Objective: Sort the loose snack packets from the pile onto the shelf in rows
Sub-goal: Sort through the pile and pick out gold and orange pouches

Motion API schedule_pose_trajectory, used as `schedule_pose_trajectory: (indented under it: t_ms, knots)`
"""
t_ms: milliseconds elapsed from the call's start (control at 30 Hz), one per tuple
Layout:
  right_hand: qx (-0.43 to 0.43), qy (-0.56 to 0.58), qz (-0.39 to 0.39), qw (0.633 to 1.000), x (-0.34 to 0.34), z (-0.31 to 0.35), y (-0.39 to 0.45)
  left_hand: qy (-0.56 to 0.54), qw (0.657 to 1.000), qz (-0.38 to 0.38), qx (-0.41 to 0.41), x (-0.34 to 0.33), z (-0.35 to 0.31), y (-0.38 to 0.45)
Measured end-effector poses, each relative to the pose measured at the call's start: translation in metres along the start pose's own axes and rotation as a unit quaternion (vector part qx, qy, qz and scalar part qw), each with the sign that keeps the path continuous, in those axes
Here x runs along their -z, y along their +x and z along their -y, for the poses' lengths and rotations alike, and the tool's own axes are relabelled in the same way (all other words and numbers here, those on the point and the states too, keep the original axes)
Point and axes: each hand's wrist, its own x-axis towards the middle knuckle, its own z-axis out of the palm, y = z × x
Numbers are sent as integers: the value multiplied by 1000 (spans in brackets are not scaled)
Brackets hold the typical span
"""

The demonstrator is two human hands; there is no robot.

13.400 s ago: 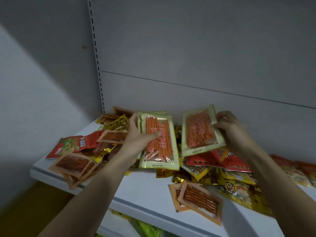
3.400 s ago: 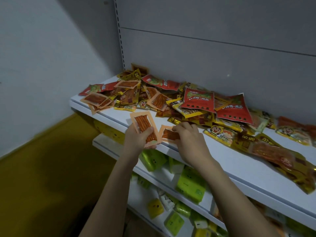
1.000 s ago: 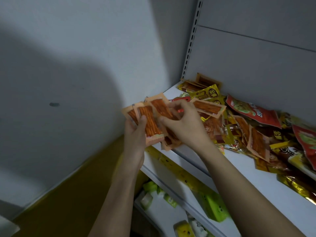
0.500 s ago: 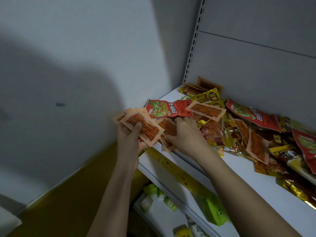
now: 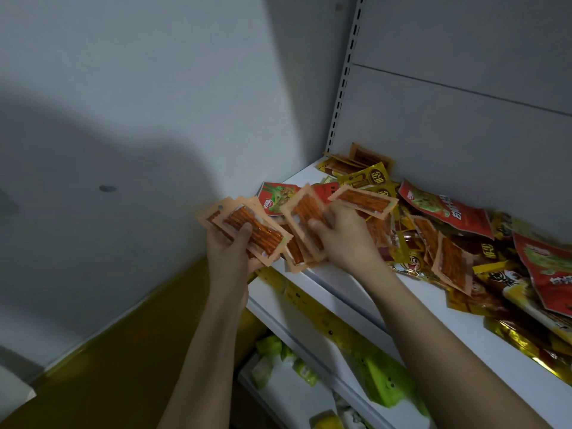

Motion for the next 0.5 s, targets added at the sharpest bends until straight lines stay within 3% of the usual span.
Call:
schedule_pose_trajectory:
  t_ms: [167,300,500]
  knots:
    - [-27,262,-19,965,28,8,-12,16,999,42,-22,-15,-3,-4]
    - [-33,294,-27,955,40,-4,-29,34,993,108,-31,-54,5,-15]
    - [-104,281,-117,947,82,-52,-64,55,968,243,16,-114,33,-42]
